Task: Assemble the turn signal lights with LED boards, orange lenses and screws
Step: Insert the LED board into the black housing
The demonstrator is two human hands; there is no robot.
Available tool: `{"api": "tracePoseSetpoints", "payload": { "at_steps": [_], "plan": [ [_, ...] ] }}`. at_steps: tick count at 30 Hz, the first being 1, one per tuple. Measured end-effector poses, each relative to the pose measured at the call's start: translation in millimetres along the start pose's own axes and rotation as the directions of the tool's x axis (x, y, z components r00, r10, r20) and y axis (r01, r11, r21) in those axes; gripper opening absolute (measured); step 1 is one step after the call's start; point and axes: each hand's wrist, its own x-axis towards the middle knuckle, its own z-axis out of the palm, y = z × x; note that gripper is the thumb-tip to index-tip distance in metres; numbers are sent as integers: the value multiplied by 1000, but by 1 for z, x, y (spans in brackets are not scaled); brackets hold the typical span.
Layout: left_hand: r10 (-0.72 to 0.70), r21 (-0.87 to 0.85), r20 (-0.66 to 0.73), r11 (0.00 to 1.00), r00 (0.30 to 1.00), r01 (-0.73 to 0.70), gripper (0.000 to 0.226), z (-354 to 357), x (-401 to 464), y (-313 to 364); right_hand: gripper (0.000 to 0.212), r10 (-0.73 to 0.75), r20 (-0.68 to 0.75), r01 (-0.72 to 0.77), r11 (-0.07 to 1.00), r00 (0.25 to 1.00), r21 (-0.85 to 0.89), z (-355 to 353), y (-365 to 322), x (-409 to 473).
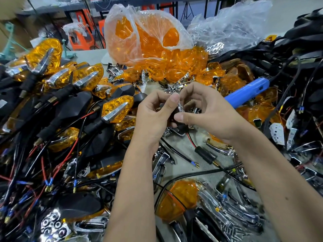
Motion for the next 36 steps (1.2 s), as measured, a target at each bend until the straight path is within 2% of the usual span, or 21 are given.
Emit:
{"api": "tracePoseSetpoints", "payload": {
  "at_steps": [7,12,16,20,24,29,32,36],
  "plan": [
    [-73,-86,-17,994,997,72,36,-2,0,-1,34,-93,-23,92,996,995,-10,3,-1,1],
    [-162,-170,-20,973,987,156,44,5,0,0,35,-153,-138,119,967,979,-224,7,-5,4],
    [-215,-181,-54,963,975,202,56,8,1,-3,33,-218,-164,155,931,962,-331,8,-5,3],
    [-232,-232,-65,950,971,211,39,7,1,-2,33,-240,-148,165,903,959,-397,7,-5,4],
    [-148,-129,-116,983,982,133,28,6,2,-5,33,-229,-143,151,894,963,-421,9,-6,4],
    [-25,114,-94,993,995,35,22,7,1,-9,31,-162,-141,74,871,977,-486,12,-3,4],
    [-21,156,-70,987,997,31,27,8,1,-12,29,-101,-132,30,891,986,-453,11,0,2],
    [-22,147,-127,988,992,40,34,7,4,-14,37,43,-154,-94,933,987,-347,6,3,2]
  ]
}}
